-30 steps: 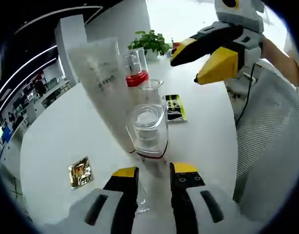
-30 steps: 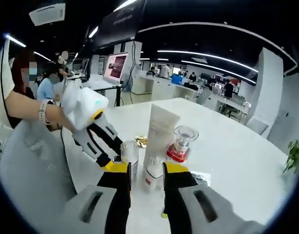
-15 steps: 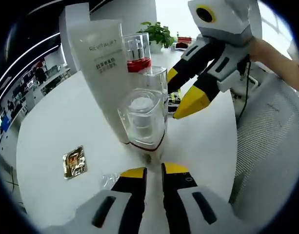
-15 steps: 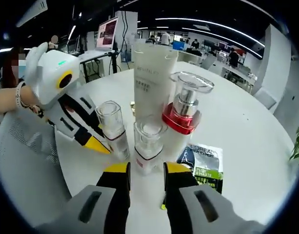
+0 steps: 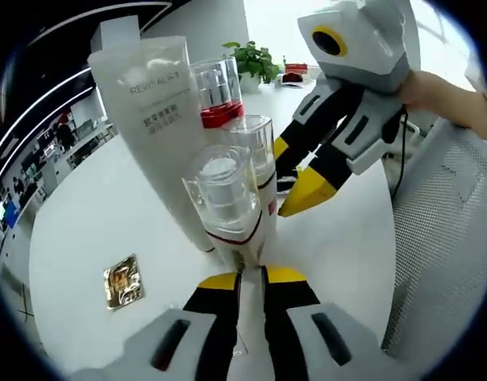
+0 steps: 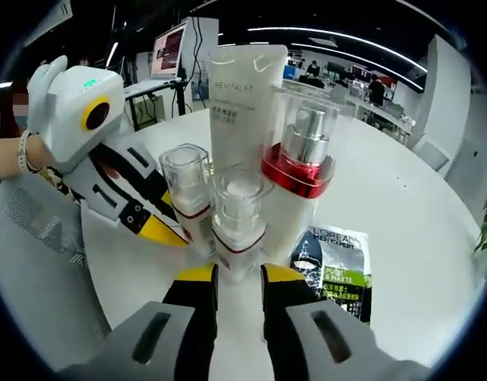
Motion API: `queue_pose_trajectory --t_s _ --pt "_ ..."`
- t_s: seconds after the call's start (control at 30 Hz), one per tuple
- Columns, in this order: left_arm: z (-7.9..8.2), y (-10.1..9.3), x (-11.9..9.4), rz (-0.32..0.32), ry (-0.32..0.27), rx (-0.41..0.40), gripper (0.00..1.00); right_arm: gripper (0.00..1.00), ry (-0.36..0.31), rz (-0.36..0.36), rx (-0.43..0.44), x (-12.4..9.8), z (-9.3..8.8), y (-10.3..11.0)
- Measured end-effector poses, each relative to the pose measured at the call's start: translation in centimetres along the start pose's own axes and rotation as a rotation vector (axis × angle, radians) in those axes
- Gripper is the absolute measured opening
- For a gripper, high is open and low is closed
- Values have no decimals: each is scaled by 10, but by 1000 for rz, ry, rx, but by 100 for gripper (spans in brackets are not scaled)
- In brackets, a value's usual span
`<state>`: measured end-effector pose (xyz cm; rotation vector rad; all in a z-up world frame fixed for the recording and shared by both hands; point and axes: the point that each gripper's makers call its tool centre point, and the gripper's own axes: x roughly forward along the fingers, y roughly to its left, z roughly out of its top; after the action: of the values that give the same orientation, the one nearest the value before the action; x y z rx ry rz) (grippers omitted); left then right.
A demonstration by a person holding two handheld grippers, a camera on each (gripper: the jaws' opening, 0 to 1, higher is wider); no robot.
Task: Arrange the skincare products in the storage area until every visible bottle or jar stands upright without overlapping.
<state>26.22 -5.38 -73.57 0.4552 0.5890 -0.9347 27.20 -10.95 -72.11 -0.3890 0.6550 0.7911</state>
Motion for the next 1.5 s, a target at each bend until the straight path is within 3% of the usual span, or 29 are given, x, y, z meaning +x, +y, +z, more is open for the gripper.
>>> queue_pose_trajectory --t_s 0.17,0.47,0.93,1.23,1.5 --pt "3 1 2 0 5 34 10 20 7 -11 -26 -1 0 1" --pt "9 3 4 5 -4 35 9 15 24 -11 -50 2 -3 1" --pt "11 1 4 3 2 37 9 16 15 -18 -73 0 0 0" --pt "9 19 -29 50 -1 19 18 24 -35 -32 -69 -17 13 -5" --pt "-15 32 -57 73 51 6 27 36 -86 -65 -98 -40 23 -4"
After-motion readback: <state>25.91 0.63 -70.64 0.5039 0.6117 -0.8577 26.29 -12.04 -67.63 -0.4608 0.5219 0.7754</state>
